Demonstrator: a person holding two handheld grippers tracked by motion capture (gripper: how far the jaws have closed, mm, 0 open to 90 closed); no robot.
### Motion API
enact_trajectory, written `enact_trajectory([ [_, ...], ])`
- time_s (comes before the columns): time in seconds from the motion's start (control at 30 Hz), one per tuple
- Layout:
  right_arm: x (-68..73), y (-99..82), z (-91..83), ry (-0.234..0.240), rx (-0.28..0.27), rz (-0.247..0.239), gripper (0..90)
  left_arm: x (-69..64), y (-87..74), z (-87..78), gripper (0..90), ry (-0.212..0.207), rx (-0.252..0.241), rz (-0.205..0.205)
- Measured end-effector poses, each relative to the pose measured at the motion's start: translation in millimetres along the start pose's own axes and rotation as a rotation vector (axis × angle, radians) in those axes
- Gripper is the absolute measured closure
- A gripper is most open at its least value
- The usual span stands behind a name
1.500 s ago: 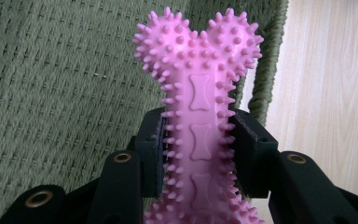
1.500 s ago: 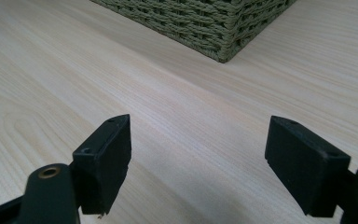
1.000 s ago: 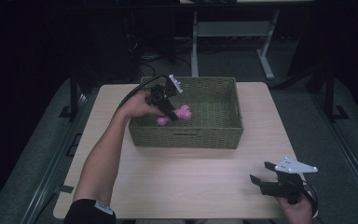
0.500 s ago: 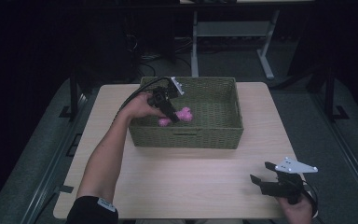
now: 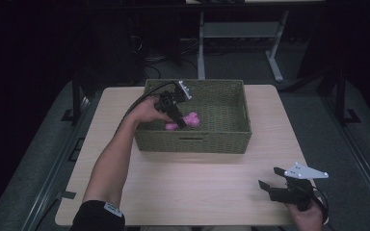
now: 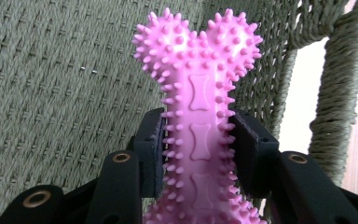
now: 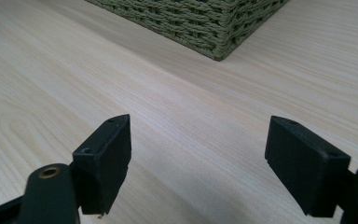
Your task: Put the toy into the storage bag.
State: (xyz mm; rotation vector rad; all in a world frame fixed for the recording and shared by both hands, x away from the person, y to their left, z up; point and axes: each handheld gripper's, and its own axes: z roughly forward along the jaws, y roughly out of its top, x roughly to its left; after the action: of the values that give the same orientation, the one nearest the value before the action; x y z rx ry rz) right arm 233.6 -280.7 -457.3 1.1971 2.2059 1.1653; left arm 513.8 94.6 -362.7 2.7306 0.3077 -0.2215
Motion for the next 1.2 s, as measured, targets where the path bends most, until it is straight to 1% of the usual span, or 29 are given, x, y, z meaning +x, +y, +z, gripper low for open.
enact_trajectory([
  [0.2, 0.1, 0.0, 0.2, -0.001, 0.001, 0.001, 22.2, 0.2, 0.3, 0.7, 57.7, 0.011, 0.006, 0.004],
  [0.27, 0.1, -0.1, 0.2, -0.001, 0.001, 0.001, 22.2, 0.8, -0.1, 1.7, 57.6, 0.01, 0.004, 0.0],
  [0.4, 0.2, -0.1, 0.0, -0.001, -0.001, 0.001, 22.2, 1.4, 0.0, 4.1, 57.6, 0.006, 0.02, -0.006],
  [0.57, -0.3, 0.4, -0.2, -0.003, -0.005, 0.002, 22.2, 1.3, 1.3, 4.3, 57.1, 0.005, 0.012, 0.002],
  [0.67, 0.0, 0.3, -0.2, -0.004, -0.003, 0.003, 22.2, 1.5, 1.5, 1.8, 55.7, -0.001, -0.011, -0.004],
  [0.73, 0.1, 0.3, -0.1, -0.004, -0.003, 0.003, 22.2, 1.4, 1.6, -1.2, 55.6, 0.003, -0.012, 0.0],
  [0.8, -0.2, 0.2, 0.4, -0.004, -0.002, 0.003, 22.2, 0.9, 1.0, -2.9, 54.3, 0.014, -0.012, -0.009],
  [0.97, 0.2, 0.4, 0.7, -0.004, 0.0, -0.001, 22.2, 0.4, -0.9, -4.2, 51.5, 0.014, -0.012, -0.021],
  [1.07, 0.3, 0.4, 1.1, -0.004, 0.001, -0.001, 22.2, -1.2, 0.2, -4.2, 51.2, 0.008, -0.008, -0.009],
  [1.2, 0.7, 0.5, 0.5, -0.003, -0.002, -0.002, 22.2, -4.4, 2.5, -2.9, 50.0, 0.005, -0.007, -0.007],
])
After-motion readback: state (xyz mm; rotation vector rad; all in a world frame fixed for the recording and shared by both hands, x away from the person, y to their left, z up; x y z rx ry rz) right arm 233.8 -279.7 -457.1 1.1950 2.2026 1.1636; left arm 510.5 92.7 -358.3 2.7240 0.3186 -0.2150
